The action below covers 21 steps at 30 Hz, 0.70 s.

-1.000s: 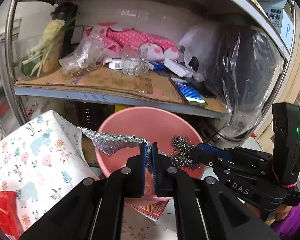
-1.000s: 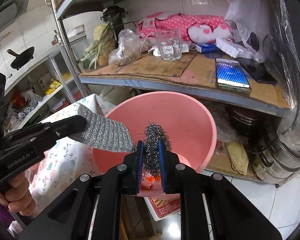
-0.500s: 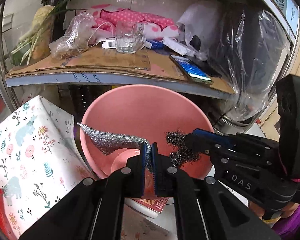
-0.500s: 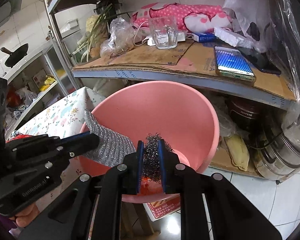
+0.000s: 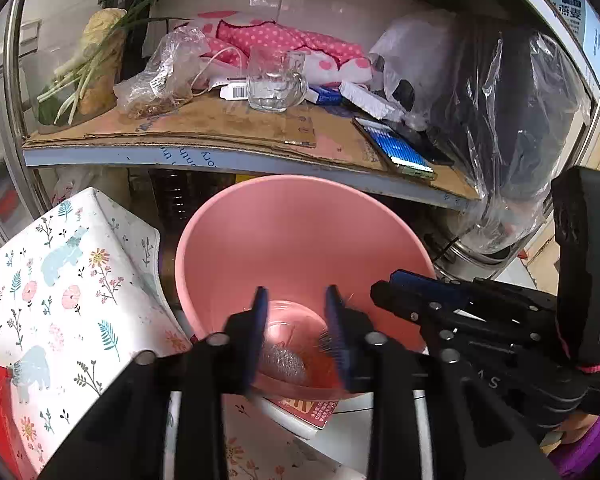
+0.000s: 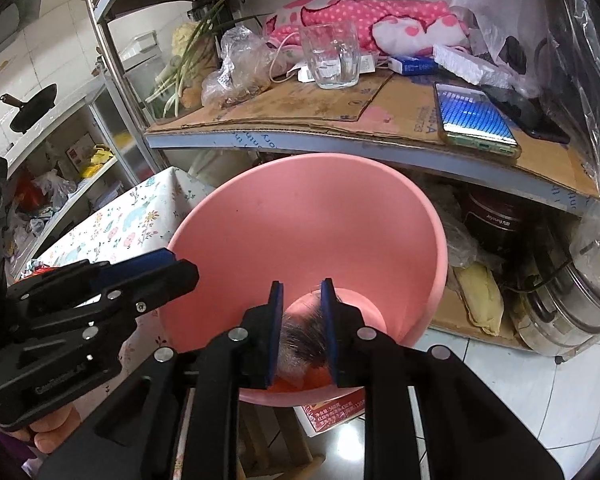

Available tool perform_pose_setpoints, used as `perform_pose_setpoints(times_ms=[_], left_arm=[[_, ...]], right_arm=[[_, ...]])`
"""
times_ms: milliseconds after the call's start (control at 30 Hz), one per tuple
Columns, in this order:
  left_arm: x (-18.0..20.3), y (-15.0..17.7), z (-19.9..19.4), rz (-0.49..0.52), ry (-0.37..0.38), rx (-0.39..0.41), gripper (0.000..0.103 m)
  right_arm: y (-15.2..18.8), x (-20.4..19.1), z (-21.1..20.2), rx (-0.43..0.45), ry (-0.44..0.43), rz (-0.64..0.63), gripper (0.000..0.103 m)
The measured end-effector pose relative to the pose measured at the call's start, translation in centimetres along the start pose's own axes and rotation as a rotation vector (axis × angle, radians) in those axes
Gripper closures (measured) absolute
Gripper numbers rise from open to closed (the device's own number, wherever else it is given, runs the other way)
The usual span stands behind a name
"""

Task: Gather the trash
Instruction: 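Carry the mesh pad and steel wool over the bucket and release both, then move both tools back over the table toward the red snack bag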

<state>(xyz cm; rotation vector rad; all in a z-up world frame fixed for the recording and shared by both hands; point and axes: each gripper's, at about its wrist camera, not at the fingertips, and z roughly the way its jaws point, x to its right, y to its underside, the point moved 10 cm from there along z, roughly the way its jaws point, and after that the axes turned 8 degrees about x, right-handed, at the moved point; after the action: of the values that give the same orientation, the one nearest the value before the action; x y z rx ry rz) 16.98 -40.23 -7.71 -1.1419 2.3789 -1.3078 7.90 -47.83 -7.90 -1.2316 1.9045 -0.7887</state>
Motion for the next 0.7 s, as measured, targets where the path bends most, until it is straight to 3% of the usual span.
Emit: perform_pose_setpoints(times_ms=[167, 300, 367, 700], left_arm=[[-0.1, -0.4, -1.0, -0.015, 0.006, 0.013, 0.056], [-0.2, -0.5, -2.0, -0.022, 0.003, 0.016, 0.052], [-0.3, -0.5, -2.8, -0.025, -0.001, 0.015, 0.044], [-0.2, 0.4, -6.8, -0.031, 0.002, 0.023, 0.035]], right_arm=[[-0.4, -0.1, -0.9, 0.016, -0.001, 0.000, 0.068], [-0.2, -0.6, -1.8, 0.019, -0.010, 0.000, 0.062], [0.0, -0.9, -2.3, 0.014, -0.018, 0.001, 0.062], [1.6, -3.8, -4.9, 0.004, -0.067, -0.029, 0.054]])
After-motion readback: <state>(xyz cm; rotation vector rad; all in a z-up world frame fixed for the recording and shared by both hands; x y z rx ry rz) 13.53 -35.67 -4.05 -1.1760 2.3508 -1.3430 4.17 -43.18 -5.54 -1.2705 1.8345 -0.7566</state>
